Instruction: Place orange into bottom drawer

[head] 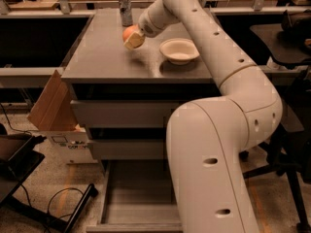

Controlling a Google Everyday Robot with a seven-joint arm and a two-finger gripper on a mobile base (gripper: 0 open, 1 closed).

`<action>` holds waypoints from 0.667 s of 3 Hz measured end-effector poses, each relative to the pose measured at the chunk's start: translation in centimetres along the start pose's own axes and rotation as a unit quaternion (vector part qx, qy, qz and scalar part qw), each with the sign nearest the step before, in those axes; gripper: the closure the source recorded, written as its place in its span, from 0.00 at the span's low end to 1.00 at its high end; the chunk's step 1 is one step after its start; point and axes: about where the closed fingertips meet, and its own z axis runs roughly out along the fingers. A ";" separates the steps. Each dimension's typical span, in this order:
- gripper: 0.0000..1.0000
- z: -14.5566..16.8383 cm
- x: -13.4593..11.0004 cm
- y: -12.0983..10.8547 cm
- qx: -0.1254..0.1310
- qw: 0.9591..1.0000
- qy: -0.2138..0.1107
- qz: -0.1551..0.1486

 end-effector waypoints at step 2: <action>1.00 -11.3 -5.5 3.1 0.026 0.994 -0.016 -0.102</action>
Offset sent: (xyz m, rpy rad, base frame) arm -0.1949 -0.0189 0.1094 -0.1504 -0.1981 0.2108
